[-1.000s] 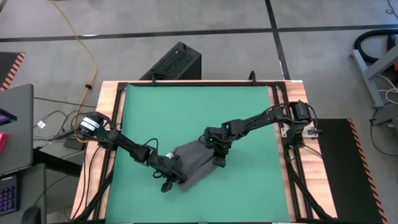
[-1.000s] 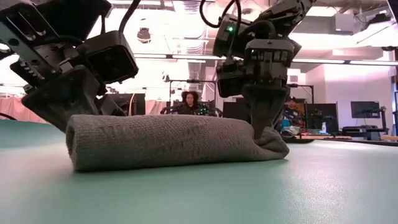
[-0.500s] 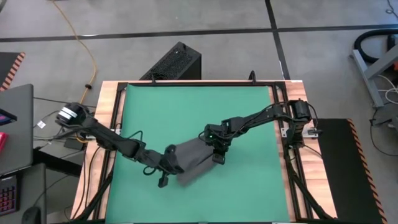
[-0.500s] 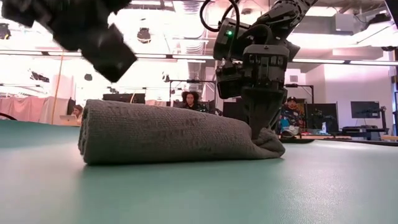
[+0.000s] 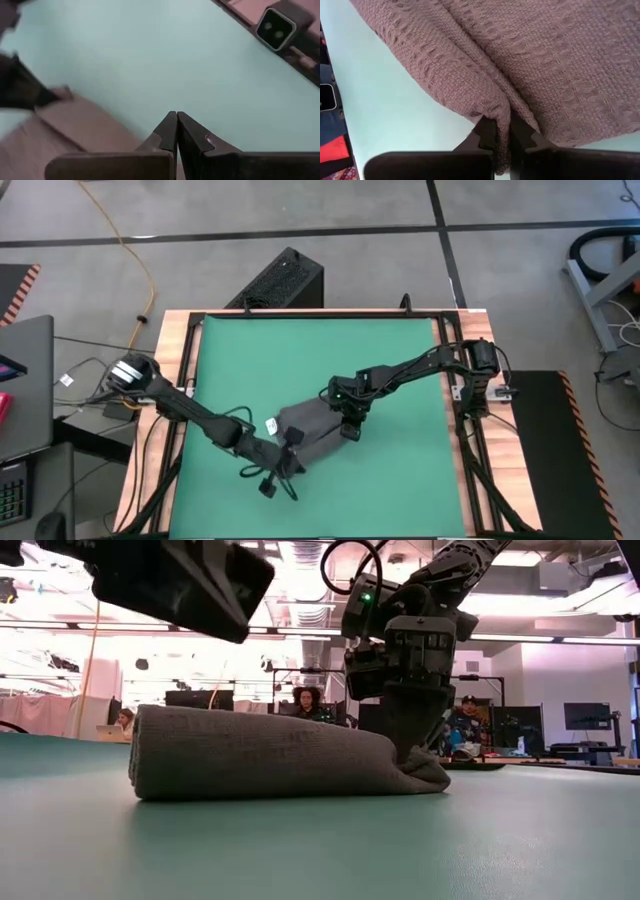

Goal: Roll towel
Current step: Roll the gray towel on the table

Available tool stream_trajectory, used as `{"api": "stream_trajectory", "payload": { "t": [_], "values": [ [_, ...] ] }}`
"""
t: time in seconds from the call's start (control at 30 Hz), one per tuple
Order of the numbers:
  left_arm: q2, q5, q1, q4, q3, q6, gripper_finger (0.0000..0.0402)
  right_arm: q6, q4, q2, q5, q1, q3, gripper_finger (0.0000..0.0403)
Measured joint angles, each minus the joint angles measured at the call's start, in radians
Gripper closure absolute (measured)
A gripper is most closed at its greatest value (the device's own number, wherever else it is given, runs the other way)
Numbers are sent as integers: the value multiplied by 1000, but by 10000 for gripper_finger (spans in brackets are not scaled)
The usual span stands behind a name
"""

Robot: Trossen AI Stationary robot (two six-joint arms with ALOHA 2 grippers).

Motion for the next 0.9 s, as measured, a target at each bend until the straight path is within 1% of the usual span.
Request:
{"api": "stream_trajectory", "payload": {
  "t": [0.1, 0.27, 0.33, 0.5, 0.57, 0.73, 0.9],
  "values": [
    [59, -34, -18, -50, 60, 60, 402, -3, 19, 0, 4, -1, -1, 373],
    [136, -38, -46, -203, 136, 73, 402, -18, 25, 1, 6, -1, 0, 373],
    [142, -65, -60, -250, 148, 79, 402, -18, 25, 1, 6, -1, 0, 373],
    [142, -185, -51, -378, 148, 8, 402, -34, 26, 1, 7, -1, 0, 373],
    [142, -189, -33, -423, 147, -17, 402, -45, 27, 1, 15, -1, 0, 373],
    [140, -219, -4, -426, 137, -26, 402, -52, 28, 1, 16, 0, 1, 373],
    [127, -226, 21, -449, 152, -21, 402, -86, 25, 1, 19, 5, 1, 373]
  ]
}}
